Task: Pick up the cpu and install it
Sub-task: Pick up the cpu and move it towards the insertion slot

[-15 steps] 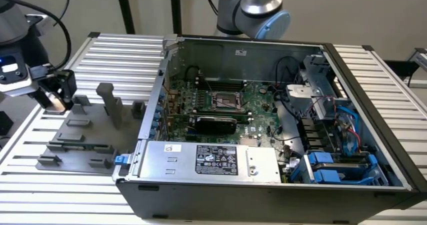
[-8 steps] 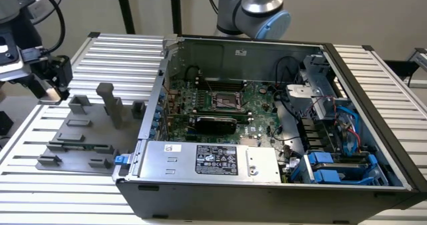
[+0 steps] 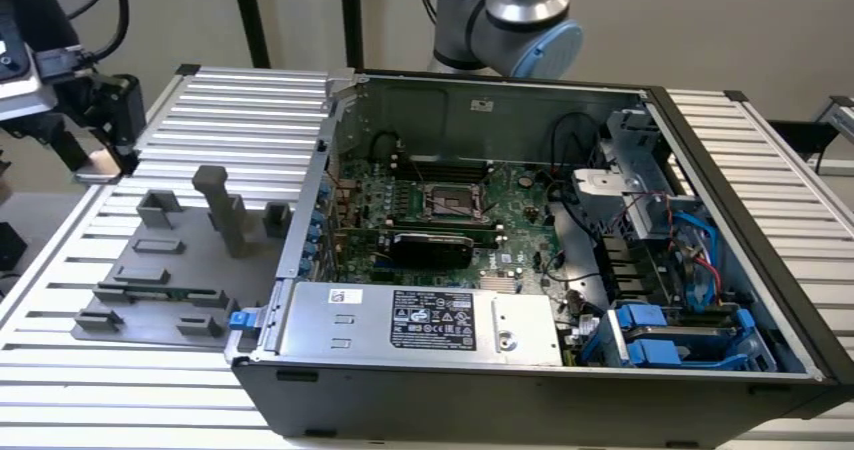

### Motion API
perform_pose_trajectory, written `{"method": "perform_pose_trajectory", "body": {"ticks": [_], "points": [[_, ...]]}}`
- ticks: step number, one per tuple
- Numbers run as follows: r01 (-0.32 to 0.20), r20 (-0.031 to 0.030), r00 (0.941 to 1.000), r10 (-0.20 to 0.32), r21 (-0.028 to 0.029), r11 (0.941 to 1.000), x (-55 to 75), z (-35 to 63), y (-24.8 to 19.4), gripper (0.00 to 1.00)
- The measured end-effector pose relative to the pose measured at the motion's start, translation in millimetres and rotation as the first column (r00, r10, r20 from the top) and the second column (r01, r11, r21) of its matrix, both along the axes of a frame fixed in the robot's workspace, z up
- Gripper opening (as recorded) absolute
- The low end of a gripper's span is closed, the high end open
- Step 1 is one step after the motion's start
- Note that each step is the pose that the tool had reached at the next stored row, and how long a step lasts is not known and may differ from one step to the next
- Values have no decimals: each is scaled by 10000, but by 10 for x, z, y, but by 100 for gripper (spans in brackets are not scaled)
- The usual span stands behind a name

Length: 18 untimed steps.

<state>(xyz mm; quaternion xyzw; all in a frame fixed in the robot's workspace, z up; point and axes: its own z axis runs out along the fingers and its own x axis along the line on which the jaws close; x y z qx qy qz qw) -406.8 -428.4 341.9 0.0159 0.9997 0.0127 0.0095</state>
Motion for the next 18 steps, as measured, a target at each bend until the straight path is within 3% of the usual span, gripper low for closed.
{"method": "perform_pose_trajectory", "body": {"ticks": [10,13,18], "points": [[0,2,10000,0,1,10000,290,447,82,55],[0,0,10000,0,0,10000,380,517,116,55],[0,0,10000,0,0,10000,546,553,172,55]]}}
